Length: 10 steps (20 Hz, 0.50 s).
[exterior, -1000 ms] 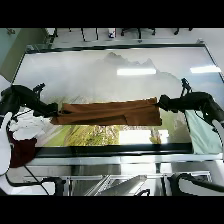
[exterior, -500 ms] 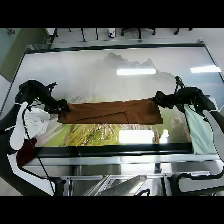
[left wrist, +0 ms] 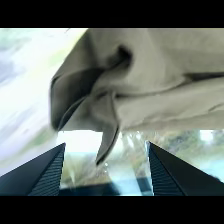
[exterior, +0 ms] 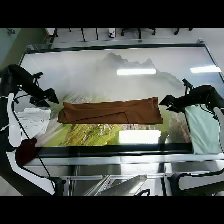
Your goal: Fold the shirts.
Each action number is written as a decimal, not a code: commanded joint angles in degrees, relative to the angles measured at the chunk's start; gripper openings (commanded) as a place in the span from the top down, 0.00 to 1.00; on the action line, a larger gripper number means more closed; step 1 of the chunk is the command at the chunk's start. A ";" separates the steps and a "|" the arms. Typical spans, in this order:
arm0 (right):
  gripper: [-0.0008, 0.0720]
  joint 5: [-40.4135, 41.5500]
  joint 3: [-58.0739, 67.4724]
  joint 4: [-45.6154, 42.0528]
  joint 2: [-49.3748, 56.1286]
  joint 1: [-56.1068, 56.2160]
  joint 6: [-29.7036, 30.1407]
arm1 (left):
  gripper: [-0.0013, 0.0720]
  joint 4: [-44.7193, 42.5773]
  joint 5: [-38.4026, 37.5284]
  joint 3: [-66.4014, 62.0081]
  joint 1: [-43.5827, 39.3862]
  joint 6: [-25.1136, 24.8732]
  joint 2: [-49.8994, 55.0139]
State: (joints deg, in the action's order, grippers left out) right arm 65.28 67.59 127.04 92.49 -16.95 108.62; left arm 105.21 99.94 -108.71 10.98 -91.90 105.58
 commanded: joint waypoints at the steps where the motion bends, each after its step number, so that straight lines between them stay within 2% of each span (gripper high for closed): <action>1: 0.02 4.94 0.24 2.64 3.76 -1.55 5.18 | 0.22 0.50 3.80 -5.29 1.20 2.27 -2.08; 4: 0.02 5.25 0.26 8.50 7.48 -1.16 9.09 | 0.22 3.06 -1.36 -5.25 -0.81 1.46 -6.16; 8: 0.03 4.94 0.98 8.66 11.21 0.63 9.05 | 0.22 2.99 -5.49 -5.22 -5.99 1.27 -9.07; 9: 0.05 4.35 1.27 8.68 11.85 1.33 8.81 | 0.26 2.99 -6.21 -5.22 -7.72 1.27 -9.16; 10: 0.27 3.67 1.73 8.66 12.15 2.03 8.24 | 0.44 2.97 -7.13 -5.18 -9.81 1.27 -9.07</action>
State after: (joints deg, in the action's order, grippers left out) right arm 70.37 68.69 135.96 102.54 -16.40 116.71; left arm 107.87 96.01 -113.73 5.37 -90.50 97.51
